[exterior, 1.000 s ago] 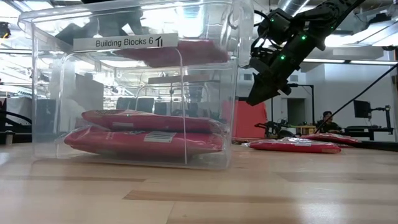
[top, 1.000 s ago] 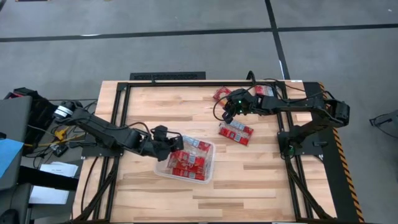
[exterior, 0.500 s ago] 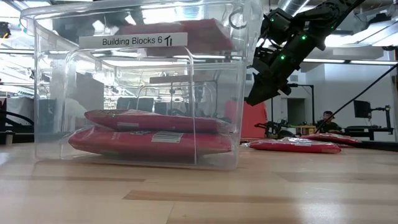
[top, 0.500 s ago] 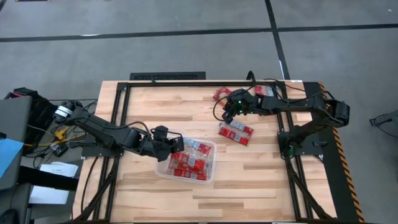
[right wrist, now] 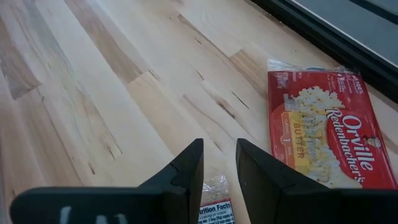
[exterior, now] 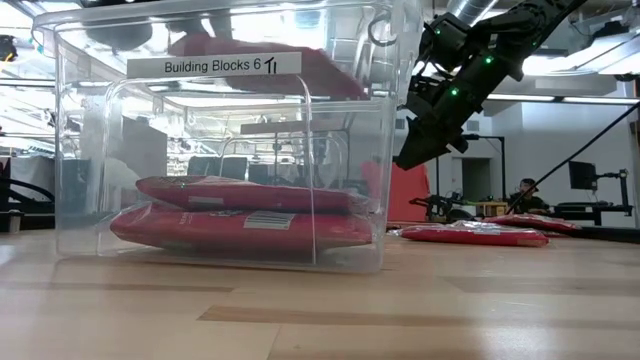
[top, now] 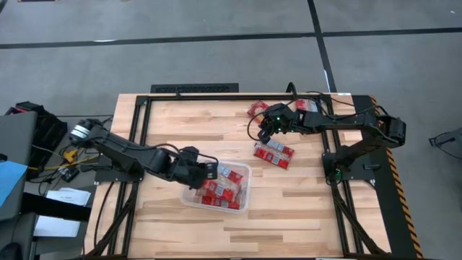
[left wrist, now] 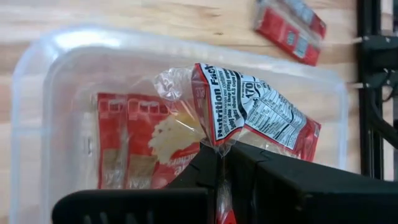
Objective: Sort popcorn bags into baskets
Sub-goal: Put the red popcorn bag into the container
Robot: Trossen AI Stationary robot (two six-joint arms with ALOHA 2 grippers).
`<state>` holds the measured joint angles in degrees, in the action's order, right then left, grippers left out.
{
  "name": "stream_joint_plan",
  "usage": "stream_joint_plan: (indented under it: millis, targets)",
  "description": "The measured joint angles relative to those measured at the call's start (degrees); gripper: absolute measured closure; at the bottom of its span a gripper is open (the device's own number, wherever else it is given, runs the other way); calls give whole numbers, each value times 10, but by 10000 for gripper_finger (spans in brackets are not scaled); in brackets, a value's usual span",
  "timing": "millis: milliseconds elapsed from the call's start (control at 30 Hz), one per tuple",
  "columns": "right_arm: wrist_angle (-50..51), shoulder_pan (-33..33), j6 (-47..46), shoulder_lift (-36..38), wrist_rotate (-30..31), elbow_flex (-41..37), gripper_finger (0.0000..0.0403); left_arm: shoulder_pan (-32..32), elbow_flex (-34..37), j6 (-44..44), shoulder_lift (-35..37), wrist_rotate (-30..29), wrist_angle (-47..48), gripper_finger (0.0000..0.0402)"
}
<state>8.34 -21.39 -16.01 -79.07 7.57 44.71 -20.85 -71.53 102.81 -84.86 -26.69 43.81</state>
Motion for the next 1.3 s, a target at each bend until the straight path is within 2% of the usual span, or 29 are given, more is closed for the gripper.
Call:
stream_joint_plan:
  millis: [433,800,933,1300]
  targets:
    - [0,0,2,0,0,0,284,-3,-1,100,-28,1,1,401]
    - [2,0,11,0,0,0,284,21,-1,100,-35,12,3,394]
    - [2,0,11,0,0,0,284,26,-1,82,-35,14,2,353]
    - [0,0,15,0,0,0,284,40,-1,23,-28,16,-2,192]
